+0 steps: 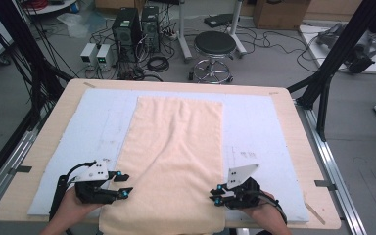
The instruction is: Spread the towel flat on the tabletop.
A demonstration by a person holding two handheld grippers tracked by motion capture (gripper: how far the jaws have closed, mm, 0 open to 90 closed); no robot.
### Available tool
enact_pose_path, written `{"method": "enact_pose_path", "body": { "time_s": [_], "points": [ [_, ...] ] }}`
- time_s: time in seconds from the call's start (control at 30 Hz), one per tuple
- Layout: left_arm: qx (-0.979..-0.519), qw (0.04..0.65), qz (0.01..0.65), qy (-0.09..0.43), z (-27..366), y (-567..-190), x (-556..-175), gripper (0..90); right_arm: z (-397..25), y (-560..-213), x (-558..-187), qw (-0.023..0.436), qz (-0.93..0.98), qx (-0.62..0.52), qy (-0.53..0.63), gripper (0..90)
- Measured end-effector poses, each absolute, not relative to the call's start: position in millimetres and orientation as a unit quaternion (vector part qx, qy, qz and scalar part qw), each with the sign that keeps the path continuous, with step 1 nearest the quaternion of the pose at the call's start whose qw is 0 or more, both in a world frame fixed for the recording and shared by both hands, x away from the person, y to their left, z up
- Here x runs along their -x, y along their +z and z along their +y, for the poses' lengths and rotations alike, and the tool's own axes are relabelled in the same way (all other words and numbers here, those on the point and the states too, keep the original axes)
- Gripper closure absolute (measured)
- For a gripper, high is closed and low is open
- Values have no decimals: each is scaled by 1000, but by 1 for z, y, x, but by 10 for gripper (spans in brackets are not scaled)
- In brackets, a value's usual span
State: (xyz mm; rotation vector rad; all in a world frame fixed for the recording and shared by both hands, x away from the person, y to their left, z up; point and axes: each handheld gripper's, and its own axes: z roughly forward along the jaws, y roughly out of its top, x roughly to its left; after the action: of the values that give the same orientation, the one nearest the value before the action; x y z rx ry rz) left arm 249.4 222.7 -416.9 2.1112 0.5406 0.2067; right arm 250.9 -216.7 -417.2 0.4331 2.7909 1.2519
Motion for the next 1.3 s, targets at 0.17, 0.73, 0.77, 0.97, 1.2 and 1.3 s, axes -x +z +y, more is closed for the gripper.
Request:
{"method": "enact_pose_path", "body": {
  "time_s": [0.17, 0.73, 0.77, 0.97, 1.2, 1.3],
  "points": [
    [-846, 470, 234, 89, 224, -412, -264, 434, -225, -407, -270, 51, 885, -175, 428, 590],
    [-825, 468, 299, 107, 232, -402, -304, 299, -230, -390, -321, 107, 860, -246, 434, 289],
    [-821, 474, 300, 107, 233, -398, -307, 298, -228, -389, -324, 112, 860, -244, 434, 284],
    [-816, 475, 306, 123, 236, -386, -319, 297, -220, -377, -337, 117, 860, -239, 435, 279],
    [-819, 459, 319, 127, 237, -386, -329, 301, -215, -381, -346, 113, 867, -231, 427, 282],
    [-821, 455, 321, 126, 237, -384, -335, 304, -216, -380, -352, 110, 867, -237, 425, 281]
  ]
}}
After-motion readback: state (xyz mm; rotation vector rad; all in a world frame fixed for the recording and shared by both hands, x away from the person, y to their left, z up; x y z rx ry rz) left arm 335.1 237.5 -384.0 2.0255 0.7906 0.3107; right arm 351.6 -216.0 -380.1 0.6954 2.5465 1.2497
